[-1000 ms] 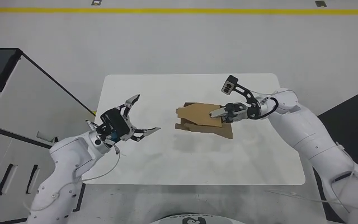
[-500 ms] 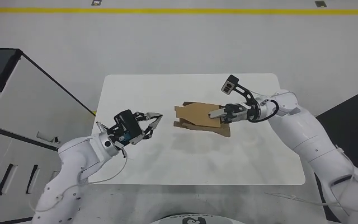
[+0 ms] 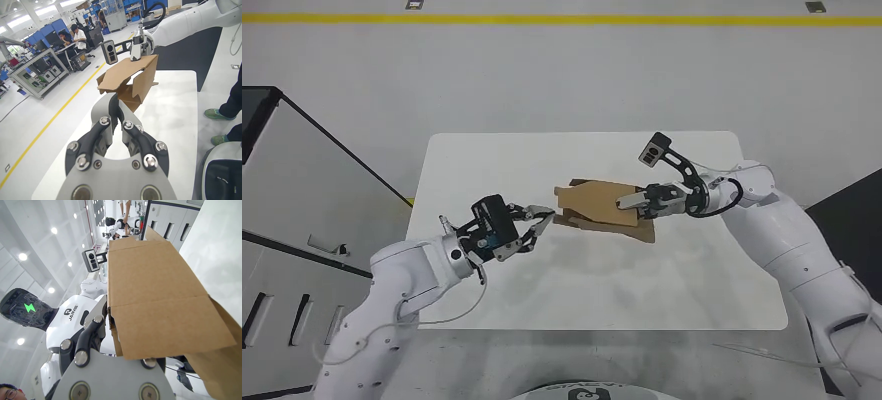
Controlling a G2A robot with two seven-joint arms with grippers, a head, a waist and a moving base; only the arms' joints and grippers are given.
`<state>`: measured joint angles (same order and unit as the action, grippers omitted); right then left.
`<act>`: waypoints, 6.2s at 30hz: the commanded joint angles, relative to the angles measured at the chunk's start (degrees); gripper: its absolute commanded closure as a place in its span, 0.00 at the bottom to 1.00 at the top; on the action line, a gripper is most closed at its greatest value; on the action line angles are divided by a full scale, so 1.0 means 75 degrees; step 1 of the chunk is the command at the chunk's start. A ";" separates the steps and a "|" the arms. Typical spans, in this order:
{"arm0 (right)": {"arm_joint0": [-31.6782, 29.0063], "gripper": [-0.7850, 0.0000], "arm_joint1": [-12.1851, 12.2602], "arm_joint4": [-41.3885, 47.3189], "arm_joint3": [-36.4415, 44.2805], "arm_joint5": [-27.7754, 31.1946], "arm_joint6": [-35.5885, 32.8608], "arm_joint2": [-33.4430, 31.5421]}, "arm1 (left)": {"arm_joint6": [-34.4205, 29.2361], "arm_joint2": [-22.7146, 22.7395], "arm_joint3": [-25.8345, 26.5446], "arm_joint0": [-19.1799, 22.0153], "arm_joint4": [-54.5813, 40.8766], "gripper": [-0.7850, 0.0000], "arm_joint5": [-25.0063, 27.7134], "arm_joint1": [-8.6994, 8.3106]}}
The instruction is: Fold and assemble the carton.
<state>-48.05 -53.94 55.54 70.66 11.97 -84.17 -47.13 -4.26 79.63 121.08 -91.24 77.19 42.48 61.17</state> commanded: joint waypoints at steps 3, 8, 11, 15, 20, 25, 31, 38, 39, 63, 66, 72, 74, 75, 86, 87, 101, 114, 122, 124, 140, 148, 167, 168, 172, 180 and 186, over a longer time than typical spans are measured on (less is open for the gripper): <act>0.0001 1.00 -0.0056 -0.0045 -0.0042 -0.0050 -0.0068 -0.0018 | -0.0049 -0.0124 -0.0053 0.0091 0.0000 1.00 -0.0033 0.0000; 0.0005 1.00 -0.0133 -0.0087 -0.0121 -0.0079 -0.0110 -0.0037 | -0.0025 -0.0260 -0.0088 0.0199 -0.0026 1.00 -0.0011 -0.0002; 0.0019 1.00 -0.0178 -0.0123 -0.0189 -0.0097 -0.0128 -0.0049 | -0.0011 -0.0349 -0.0124 0.0257 -0.0044 1.00 0.0038 -0.0004; 0.0041 1.00 -0.0241 -0.0160 -0.0286 -0.0112 -0.0141 -0.0061 | -0.0005 -0.0445 -0.0166 0.0319 -0.0051 1.00 0.0087 -0.0009; 0.0081 1.00 -0.0324 -0.0199 -0.0423 -0.0118 -0.0150 -0.0071 | 0.0034 -0.0513 -0.0206 0.0382 -0.0070 1.00 0.0130 -0.0019; 0.0136 1.00 -0.0406 -0.0257 -0.0548 -0.0128 -0.0139 -0.0079 | 0.0092 -0.0540 -0.0239 0.0428 -0.0075 1.00 0.0240 -0.0037; 0.0189 1.00 -0.0496 -0.0307 -0.0670 -0.0127 -0.0082 -0.0115 | 0.0146 -0.0566 -0.0272 0.0463 -0.0064 1.00 0.0354 -0.0060; 0.0186 1.00 -0.0571 -0.0360 -0.0755 -0.0158 -0.0051 -0.0196 | 0.0200 -0.0601 -0.0264 0.0463 -0.0048 1.00 0.0530 -0.0091; 0.0184 1.00 -0.0580 -0.0368 -0.0758 -0.0168 -0.0056 -0.0209 | 0.0209 -0.0613 -0.0255 0.0464 -0.0040 1.00 0.0553 -0.0095; -0.0088 1.00 -0.0687 -0.0663 -0.0590 -0.0349 0.0046 -0.0622 | 0.0154 -0.0762 -0.0125 0.0441 0.0055 1.00 0.0604 -0.0178; -0.0131 1.00 -0.0693 -0.0684 -0.0568 -0.0353 -0.0014 -0.0675 | 0.0158 -0.0615 -0.0163 0.0436 0.0052 1.00 0.0496 -0.0196; -0.0203 1.00 -0.0692 -0.0752 -0.0518 -0.0364 -0.0108 -0.0815 | 0.0185 -0.0306 -0.0187 0.0348 0.0041 1.00 0.0348 -0.0238; -0.0231 1.00 -0.0692 -0.0763 -0.0484 -0.0382 -0.0142 -0.0856 | 0.0176 -0.0281 -0.0178 0.0321 0.0075 1.00 0.0299 -0.0245; -0.0248 1.00 -0.0694 -0.0753 -0.0467 -0.0390 -0.0156 -0.0876 | 0.0176 -0.0295 -0.0181 0.0311 0.0083 1.00 0.0290 -0.0247; -0.0381 1.00 -0.0747 -0.0733 -0.0332 -0.0513 -0.0195 -0.0968 | 0.0199 -0.0676 -0.0198 0.0402 0.0142 1.00 -0.0008 -0.0221; -0.0384 1.00 -0.0752 -0.0768 -0.0328 -0.0533 -0.0177 -0.0968 | 0.0207 -0.0687 -0.0197 0.0407 0.0142 1.00 -0.0020 -0.0222; -0.0446 1.00 -0.0841 -0.0925 -0.0267 -0.0782 0.0240 -0.1002 | 0.0142 -0.0837 -0.0036 0.0371 0.0054 1.00 0.0109 -0.0248; -0.0524 1.00 -0.0913 -0.1084 -0.0174 -0.0881 0.0541 -0.1050 | 0.0126 -0.1113 0.0081 0.0436 0.0077 1.00 0.0178 -0.0255; -0.0551 1.00 -0.0953 -0.1149 -0.0125 -0.0948 0.0575 -0.1072 | -0.0067 -0.1272 0.0072 0.0566 0.0193 1.00 0.0126 -0.0255; -0.0554 1.00 -0.0964 -0.1172 -0.0123 -0.0955 0.0588 -0.1074 | -0.0097 -0.1298 0.0071 0.0588 0.0223 1.00 0.0111 -0.0257; -0.0609 1.00 -0.1022 -0.1287 -0.0115 -0.1095 0.0689 -0.1165 | -0.0208 -0.1499 0.0131 0.0626 0.0292 1.00 0.0055 -0.0271; -0.0679 1.00 -0.1055 -0.1317 -0.0014 -0.1143 0.0707 -0.1172 | -0.0286 -0.1676 0.0151 0.0723 0.0430 1.00 -0.0043 -0.0263; -0.0867 1.00 -0.1030 -0.1006 -0.0164 -0.1036 0.0056 -0.1574 | -0.0049 -0.0937 0.0384 0.0380 0.0309 1.00 -0.0412 -0.0356; -0.0876 1.00 -0.1026 -0.0964 -0.0183 -0.1017 -0.0004 -0.1611 | -0.0038 -0.0861 0.0409 0.0347 0.0286 1.00 -0.0408 -0.0365; -0.0906 1.00 -0.1017 -0.0740 -0.0263 -0.0954 -0.0293 -0.1757 | 0.0002 -0.0502 0.0488 0.0198 0.0270 1.00 -0.0454 -0.0405; -0.0956 1.00 -0.0982 -0.0361 -0.0312 -0.0906 -0.0511 -0.1961 | 0.0035 0.0031 0.0387 -0.0128 0.0212 1.00 -0.0550 -0.0460; -0.1021 1.00 -0.0929 0.0055 -0.0160 -0.0915 -0.0511 -0.1973 | -0.0007 -0.0074 0.0238 -0.0204 0.0221 1.00 -0.0439 -0.0467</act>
<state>-55.66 -60.96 55.51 69.32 5.15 -88.00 -62.00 -4.20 79.49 123.02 -92.81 78.80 39.02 57.65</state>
